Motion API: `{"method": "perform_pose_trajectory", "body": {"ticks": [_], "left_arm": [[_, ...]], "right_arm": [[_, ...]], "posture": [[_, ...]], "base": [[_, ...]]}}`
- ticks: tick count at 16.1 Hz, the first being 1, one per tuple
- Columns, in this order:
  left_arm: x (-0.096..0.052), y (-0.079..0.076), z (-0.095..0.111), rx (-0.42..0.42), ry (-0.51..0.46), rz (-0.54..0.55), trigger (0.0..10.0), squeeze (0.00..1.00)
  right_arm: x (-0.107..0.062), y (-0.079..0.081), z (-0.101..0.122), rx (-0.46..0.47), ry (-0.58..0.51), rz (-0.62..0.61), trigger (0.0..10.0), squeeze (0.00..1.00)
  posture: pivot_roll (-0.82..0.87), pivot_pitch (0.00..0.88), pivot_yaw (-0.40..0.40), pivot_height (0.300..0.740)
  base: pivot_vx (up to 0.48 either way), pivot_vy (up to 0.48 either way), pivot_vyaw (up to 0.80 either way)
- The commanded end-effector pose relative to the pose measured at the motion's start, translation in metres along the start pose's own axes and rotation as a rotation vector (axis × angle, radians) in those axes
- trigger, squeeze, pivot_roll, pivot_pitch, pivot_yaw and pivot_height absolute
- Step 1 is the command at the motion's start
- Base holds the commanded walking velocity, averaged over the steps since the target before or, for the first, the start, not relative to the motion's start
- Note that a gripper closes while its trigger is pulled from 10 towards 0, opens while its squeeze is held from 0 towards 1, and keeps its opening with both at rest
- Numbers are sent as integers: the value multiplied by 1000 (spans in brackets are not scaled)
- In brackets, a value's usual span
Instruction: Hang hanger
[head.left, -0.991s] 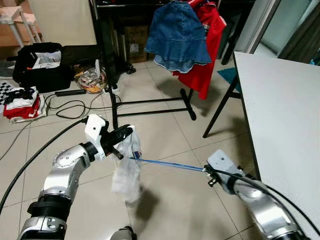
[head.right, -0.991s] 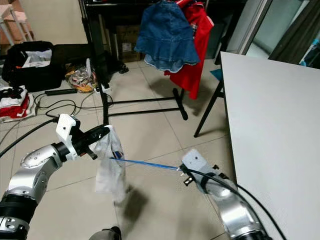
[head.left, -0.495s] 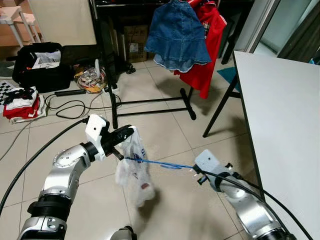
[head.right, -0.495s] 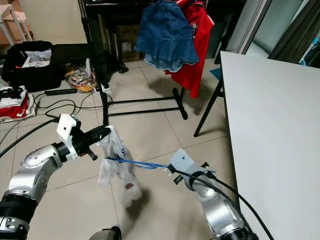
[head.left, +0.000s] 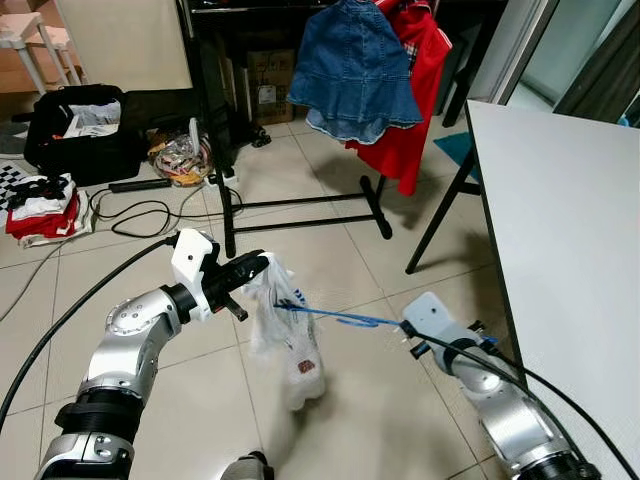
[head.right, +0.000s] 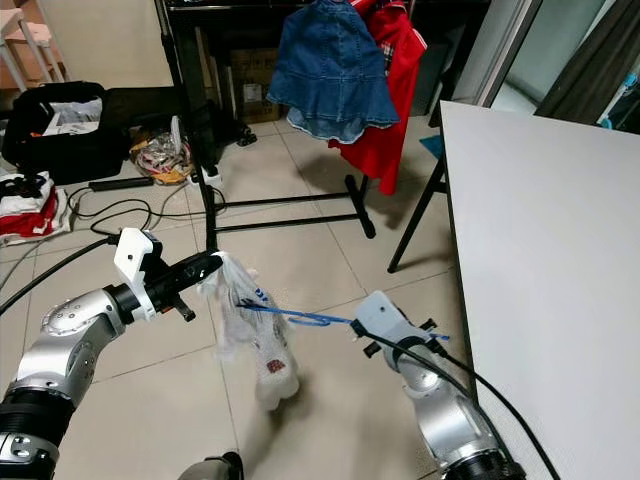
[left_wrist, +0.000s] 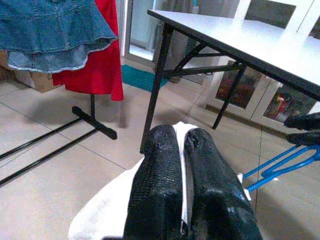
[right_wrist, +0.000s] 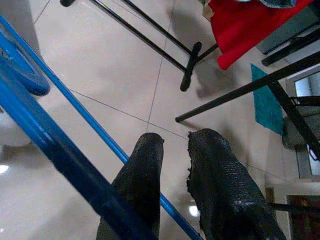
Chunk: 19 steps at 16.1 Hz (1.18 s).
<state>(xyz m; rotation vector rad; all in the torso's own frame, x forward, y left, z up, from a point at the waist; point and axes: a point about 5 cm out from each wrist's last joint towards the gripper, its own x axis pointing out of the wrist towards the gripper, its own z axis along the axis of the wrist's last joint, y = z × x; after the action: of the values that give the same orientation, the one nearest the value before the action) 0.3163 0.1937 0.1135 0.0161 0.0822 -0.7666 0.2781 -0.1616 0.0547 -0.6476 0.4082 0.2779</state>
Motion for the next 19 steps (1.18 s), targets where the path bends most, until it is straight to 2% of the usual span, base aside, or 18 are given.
{"method": "perform_pose_trajectory", "body": {"ticks": [1, 3, 6, 8, 12, 14, 18, 19], "left_arm": [[3, -1, 10, 37, -22, -27, 10000, 0], [3, -1, 11, 37, -23, -28, 10000, 0], [6, 0, 12, 38, -26, -26, 10000, 0], [7, 1, 14, 43, -33, -20, 10000, 0], [9, 0, 18, 51, -44, -26, 10000, 0], [11, 1, 23, 62, -69, -18, 10000, 0], [19, -2, 50, 43, -187, -39, 10000, 0], [23, -4, 67, 28, -267, -47, 10000, 0]], "right_arm": [[-4, -8, -1, 1, -6, -29, 10000, 0], [-6, -7, 2, 4, -30, -15, 10000, 0], [-12, 21, 17, 3, -113, 178, 10000, 0], [-12, 29, 17, -4, -109, 201, 10000, 0], [-11, 30, 17, -7, -97, 202, 10000, 0], [-7, 44, 22, -25, -102, 263, 10000, 0], [8, 54, 27, -42, -88, 211, 10000, 0], [11, 56, 32, -54, -99, 203, 10000, 0]], "posture": [[89, 130, -9, 740], [85, 130, -8, 740], [84, 130, -6, 740], [83, 129, -4, 740], [86, 131, -2, 740], [88, 135, -2, 740], [92, 138, -3, 740], [97, 138, -5, 740]], "base": [[0, 0, 0], [0, 0, 0], [0, 0, 0], [0, 0, 0], [0, 0, 0], [0, 0, 0], [0, 0, 0], [0, 0, 0]]}}
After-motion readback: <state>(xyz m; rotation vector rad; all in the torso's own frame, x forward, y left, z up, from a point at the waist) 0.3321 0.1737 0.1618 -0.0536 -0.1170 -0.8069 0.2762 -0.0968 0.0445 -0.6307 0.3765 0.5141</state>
